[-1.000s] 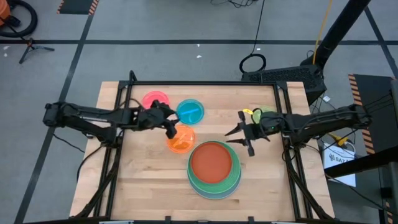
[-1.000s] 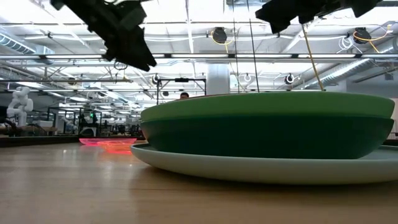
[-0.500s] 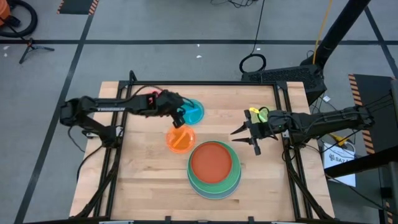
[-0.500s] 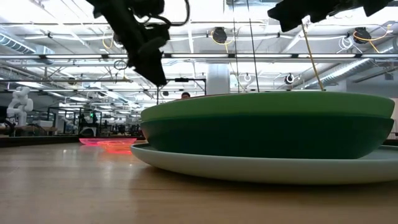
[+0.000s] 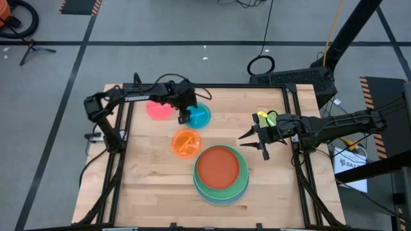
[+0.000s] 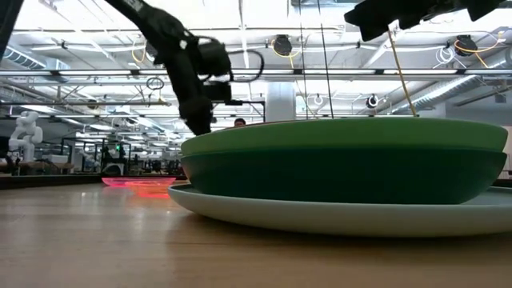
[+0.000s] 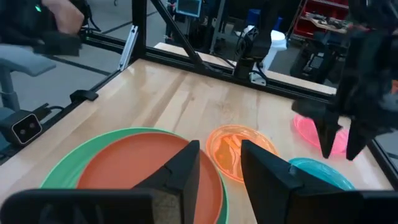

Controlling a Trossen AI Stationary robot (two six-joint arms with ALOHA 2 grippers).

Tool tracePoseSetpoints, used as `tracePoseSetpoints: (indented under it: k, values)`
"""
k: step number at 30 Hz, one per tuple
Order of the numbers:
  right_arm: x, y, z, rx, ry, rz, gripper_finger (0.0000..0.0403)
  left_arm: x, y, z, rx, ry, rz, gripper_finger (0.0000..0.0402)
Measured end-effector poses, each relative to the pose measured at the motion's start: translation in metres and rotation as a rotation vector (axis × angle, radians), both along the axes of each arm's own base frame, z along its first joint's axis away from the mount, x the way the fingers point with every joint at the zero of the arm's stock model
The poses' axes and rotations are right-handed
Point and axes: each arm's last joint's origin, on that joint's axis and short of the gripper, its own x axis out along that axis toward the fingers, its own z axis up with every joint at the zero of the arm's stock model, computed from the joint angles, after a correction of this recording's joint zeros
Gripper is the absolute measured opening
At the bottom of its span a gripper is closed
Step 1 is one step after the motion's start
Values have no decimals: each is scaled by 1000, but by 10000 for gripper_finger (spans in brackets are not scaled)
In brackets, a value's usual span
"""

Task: Stack plastic plates
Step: Stack the blue plate on top of the dark orange plate

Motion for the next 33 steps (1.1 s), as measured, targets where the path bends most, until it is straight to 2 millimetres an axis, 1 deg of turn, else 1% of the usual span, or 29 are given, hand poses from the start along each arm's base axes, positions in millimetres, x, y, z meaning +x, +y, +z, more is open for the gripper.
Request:
tracePoseSetpoints:
  k: [2,6,12,14,23,30,33]
  values:
    - [0,0,0,0,2,0,109,1,12,-8,6,-11,27,209]
    - [0,0,0,-1,3,0,109,1,28,-20,9,-17,66,209]
    - [0,0,0,-5,5,0,109,-1,41,-31,-4,-26,86,209]
    - [0,0,-1,-7,7,-2,109,0,45,-32,5,-45,89,209]
    - [0,-1,-1,-9,9,-5,109,-4,54,-31,25,-66,93,209]
    - [0,-1,-1,-9,12,-5,109,-3,54,-31,-23,-93,113,209]
    - [0,-1,-1,-9,14,-5,109,-1,53,-35,-38,-90,127,209]
